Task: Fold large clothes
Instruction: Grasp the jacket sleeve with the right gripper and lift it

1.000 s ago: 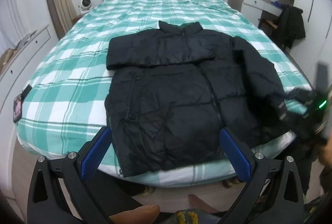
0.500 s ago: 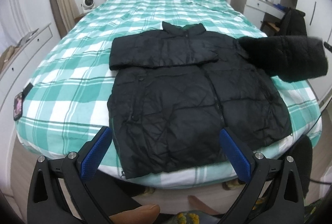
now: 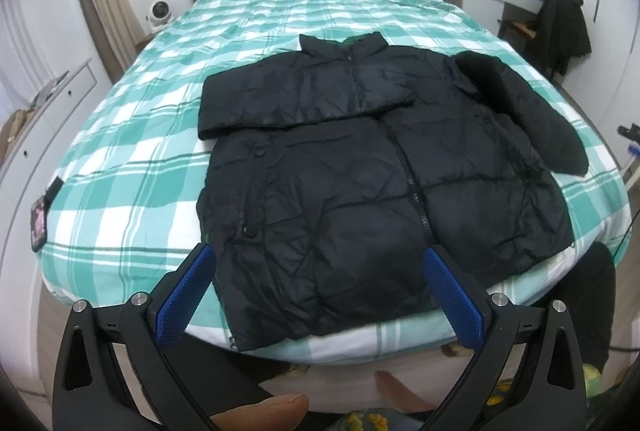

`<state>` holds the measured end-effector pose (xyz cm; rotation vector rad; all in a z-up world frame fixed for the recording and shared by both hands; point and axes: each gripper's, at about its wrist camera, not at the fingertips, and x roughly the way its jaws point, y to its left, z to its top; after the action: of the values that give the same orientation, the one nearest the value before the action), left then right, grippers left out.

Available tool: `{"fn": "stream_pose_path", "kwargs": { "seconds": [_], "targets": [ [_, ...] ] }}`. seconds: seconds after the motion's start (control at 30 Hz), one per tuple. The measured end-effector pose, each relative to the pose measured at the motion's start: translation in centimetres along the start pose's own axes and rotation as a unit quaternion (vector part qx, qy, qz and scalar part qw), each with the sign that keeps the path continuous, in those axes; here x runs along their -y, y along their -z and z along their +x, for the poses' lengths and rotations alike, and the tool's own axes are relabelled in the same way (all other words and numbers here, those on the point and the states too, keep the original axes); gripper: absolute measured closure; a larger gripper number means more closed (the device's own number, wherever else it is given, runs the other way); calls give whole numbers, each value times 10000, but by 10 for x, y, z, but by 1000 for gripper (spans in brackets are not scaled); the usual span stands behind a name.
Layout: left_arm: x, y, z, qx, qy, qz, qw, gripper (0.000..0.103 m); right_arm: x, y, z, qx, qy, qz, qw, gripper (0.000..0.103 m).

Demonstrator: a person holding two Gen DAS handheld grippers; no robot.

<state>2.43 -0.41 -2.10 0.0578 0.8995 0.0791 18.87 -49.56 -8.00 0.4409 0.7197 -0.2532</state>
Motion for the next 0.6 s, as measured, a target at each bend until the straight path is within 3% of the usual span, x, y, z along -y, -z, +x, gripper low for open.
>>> {"fn": "stream_pose_path", "kwargs": {
  "seconds": [0.1,0.2,0.23,0.33,0.4,0.47,0.6],
  "targets": [
    [4,0,5,-112,66,23,9999,0,-2,33,35,-784,-953,655,9902,24],
    [7,1,7,-140,62,82,9998,0,9,69,89,-1508,-1445,1773,9617,24],
    [8,2,7,-138,55,87,9999,0,11,78,106,-1567,-1504,2071,9539,24],
    [6,3,9,-186,50,30,9998,0,5,77,126,-895,-1639,2370,9534,23],
    [4,5,11,-249,30,-7,9997,0,-3,67,136,-590,-1645,2283,9578,29],
    [2,7,11,-262,-21,-28,9997,0,-10,50,137,-357,-1382,2012,9691,93],
    [-7,10,12,-262,-120,-125,9995,0,4,2,91,713,-595,1875,9779,93]
  ]
}}
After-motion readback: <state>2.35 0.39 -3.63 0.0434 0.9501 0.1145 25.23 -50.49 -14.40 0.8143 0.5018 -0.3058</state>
